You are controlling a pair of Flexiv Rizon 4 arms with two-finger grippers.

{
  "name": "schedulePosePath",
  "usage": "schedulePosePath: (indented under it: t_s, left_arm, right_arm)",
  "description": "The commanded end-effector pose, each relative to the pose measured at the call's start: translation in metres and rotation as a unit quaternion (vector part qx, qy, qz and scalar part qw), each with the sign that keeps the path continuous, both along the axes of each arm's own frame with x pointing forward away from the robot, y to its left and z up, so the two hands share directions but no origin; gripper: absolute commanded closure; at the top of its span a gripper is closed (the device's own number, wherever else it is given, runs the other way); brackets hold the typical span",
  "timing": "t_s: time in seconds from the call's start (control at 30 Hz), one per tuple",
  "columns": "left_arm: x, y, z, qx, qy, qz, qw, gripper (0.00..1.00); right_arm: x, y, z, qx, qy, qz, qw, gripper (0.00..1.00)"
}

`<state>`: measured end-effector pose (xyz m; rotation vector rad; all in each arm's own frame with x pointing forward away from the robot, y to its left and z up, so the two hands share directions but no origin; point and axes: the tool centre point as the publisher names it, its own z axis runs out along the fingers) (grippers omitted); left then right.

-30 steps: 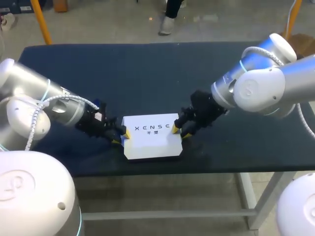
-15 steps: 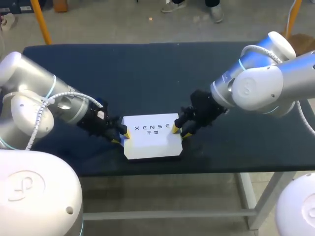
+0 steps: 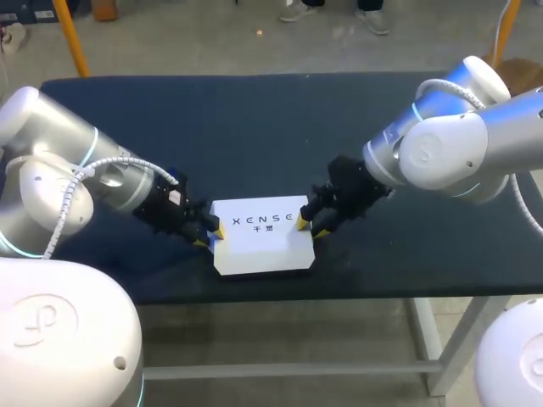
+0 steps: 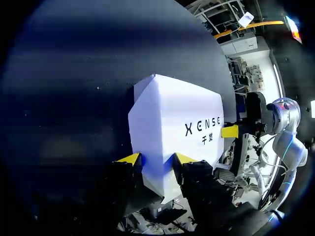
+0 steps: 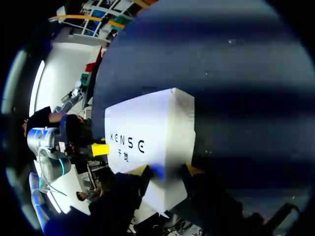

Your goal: Assemble the packaging by folding the flat box into shape, placing the metal phone stand inside, and closing the box properly

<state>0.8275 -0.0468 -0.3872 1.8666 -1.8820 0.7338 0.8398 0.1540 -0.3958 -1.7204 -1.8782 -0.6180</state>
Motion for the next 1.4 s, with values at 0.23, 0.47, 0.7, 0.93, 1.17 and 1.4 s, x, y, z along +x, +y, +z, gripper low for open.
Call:
schedulePosePath:
  t_s: [0.23, 0.47, 0.7, 0.93, 1.17, 1.4]
  left_arm:
    - [0.0047, -0.0110, -0.0073, 0.004, 0.010, 0.005, 1.000, 0.54]
    - [0.0050, -0.0108, -0.0073, 0.005, 0.011, 0.007, 1.000, 0.51]
    - [0.0050, -0.0108, -0.0073, 0.005, 0.011, 0.007, 1.000, 0.53]
    - [0.0050, -0.0108, -0.0073, 0.005, 0.011, 0.007, 1.000, 0.54]
    - [0.0050, -0.0108, -0.0073, 0.005, 0.011, 0.007, 1.000, 0.54]
    - [0.0059, -0.0135, -0.0082, -0.001, 0.016, -0.001, 1.000, 0.55]
  right_arm:
    - [0.0053, 0.0025, -0.0033, 0.004, 0.013, -0.011, 1.000, 0.53]
    - [0.0053, 0.0025, -0.0033, 0.004, 0.013, -0.011, 1.000, 0.56]
    - [0.0053, 0.0025, -0.0033, 0.004, 0.013, -0.011, 1.000, 0.56]
    - [0.0053, 0.0025, -0.0033, 0.004, 0.013, -0.011, 1.000, 0.56]
    - [0.0053, 0.0025, -0.0033, 0.004, 0.013, -0.011, 1.000, 0.57]
    - [0.0046, 0.0029, -0.0013, 0.007, 0.013, -0.011, 1.000, 0.54]
